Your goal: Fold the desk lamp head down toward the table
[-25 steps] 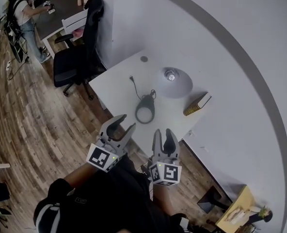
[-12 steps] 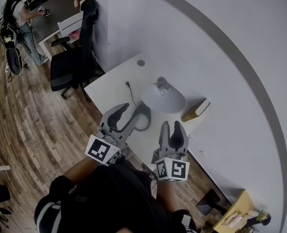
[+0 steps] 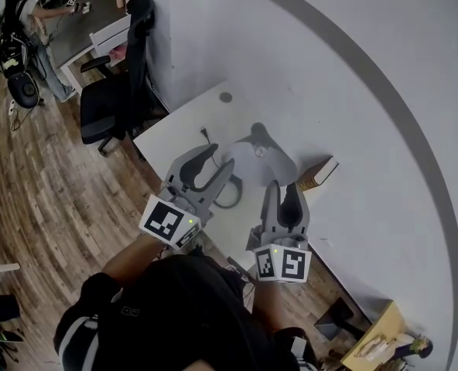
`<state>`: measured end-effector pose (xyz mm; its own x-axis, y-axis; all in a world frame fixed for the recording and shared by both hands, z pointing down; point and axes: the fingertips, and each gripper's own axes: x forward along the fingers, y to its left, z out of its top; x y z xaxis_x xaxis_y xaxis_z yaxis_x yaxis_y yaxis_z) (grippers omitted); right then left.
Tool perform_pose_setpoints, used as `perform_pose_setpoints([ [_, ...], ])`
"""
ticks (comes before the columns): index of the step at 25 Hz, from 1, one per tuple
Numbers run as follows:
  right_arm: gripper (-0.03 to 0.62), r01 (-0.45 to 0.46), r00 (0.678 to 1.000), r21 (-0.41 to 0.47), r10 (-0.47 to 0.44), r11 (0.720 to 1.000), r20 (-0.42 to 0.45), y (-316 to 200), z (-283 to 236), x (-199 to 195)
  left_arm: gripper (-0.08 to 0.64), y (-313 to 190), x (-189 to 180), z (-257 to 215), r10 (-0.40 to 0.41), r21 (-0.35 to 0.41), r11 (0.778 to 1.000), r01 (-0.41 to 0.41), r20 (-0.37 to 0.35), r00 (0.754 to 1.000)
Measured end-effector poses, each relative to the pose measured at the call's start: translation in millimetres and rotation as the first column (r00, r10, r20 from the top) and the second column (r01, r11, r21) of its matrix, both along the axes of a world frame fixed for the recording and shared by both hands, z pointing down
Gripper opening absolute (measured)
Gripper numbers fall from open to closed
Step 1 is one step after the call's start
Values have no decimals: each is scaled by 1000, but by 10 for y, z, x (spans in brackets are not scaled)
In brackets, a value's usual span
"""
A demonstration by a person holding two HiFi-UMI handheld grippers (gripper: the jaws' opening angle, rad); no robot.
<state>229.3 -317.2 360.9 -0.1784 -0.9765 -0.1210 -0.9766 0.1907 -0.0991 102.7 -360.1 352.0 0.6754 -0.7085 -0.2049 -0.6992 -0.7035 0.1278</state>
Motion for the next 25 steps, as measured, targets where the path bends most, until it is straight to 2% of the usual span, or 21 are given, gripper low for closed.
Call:
perform_pose_setpoints([
  [4,107,4,1000,-1,-4,1000,13,-74,0,-5,113,-60,50,30,22,-12,1000,-22,10,1000],
  [6,92,8,1000,-3,-8,1000,6,-80,6,-11,60,-37,97,27,39,-4,999,-39,11,999],
  [8,64,14,1000,-4,-14,1000,3,-71,20,-26,58,-30,113,18,34,0,999,-34,-3,999],
  [12,52,24,999,-3,-24,1000,21,-54,64,-39,55,-21,100,23,32,-3,999,-32,-20,999],
  [18,46,22,999,-12,-22,1000,27,31,160,-51,49,65,72,120,29,-13,999,-29,-6,1000],
  [25,31,20,1000,-37,-19,999,18,178,386,-69,38,220,28,390,3,1,1000,-3,43,999],
])
